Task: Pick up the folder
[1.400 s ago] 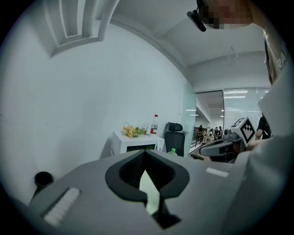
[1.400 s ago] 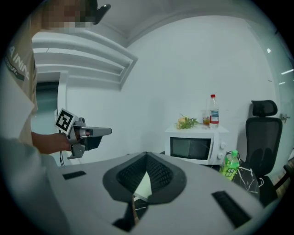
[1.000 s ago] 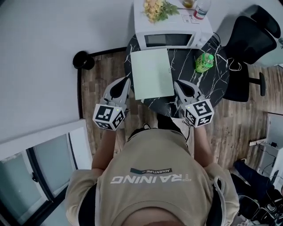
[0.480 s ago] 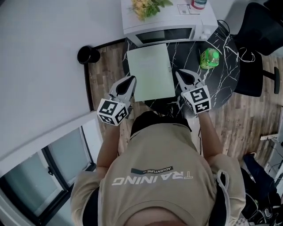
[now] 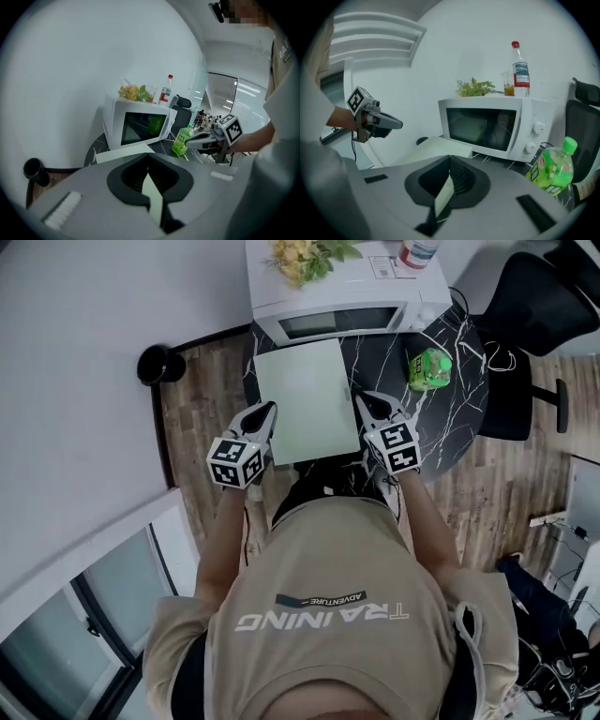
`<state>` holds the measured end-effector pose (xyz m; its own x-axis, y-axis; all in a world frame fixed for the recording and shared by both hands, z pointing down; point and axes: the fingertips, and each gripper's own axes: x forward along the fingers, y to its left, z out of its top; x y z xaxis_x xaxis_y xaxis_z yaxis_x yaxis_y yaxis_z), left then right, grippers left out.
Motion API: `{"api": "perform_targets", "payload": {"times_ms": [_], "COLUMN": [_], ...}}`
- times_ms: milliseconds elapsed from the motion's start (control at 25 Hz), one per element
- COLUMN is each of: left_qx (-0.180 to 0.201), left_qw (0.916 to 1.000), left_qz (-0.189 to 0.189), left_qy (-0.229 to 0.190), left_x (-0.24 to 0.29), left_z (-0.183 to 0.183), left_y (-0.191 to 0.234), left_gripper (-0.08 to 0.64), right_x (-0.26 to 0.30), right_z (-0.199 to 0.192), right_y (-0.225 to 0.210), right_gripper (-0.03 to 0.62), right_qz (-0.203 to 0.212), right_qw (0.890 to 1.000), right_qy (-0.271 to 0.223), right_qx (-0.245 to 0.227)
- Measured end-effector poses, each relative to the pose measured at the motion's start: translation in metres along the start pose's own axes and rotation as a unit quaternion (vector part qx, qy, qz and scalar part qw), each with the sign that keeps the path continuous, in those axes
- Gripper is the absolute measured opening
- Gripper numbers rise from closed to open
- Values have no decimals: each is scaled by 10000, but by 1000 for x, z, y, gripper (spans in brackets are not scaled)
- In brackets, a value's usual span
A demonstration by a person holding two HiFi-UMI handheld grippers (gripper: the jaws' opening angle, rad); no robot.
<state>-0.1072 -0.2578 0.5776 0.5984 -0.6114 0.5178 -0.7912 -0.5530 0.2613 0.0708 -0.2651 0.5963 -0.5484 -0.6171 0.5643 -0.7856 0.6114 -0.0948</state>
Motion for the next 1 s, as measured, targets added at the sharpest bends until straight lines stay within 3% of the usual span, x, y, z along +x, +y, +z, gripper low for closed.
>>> {"api": "perform_targets", "payload": {"times_ms": [160,360,440,520,760,1000], "left_qx": [-370,-1551,-1874,-2109,-2704,-3120], "left_qw": [9992,9876,9813,9749,9529,9339], "left_qz": [0,-55,-175,-273,-541,-716], "left_qy": [177,229,410,654,1263,1596], "left_x": [4,11,15,21,44,63], "left_z": [-25,-49,-60,-71,-96,-112], "left_y": [33,61,65,68,76,78], "left_gripper": [2,69,148,201,282,291], "right_x": [16,40,51,59,82,101], "right_z": [-8,-26,-35,-44,-78,-104], "right_y": [-1,-5,-6,-9,-13,-14], "right_gripper": [9,14,146,183,232,242], "right_qz": [1,279,414,490,884,1150], "right_qw": [9994,9933,9866,9804,9502,9292], "right_qy": [264,551,696,874,1662,2271], "right_qx": [207,980,1416,1697,2482,2681]}}
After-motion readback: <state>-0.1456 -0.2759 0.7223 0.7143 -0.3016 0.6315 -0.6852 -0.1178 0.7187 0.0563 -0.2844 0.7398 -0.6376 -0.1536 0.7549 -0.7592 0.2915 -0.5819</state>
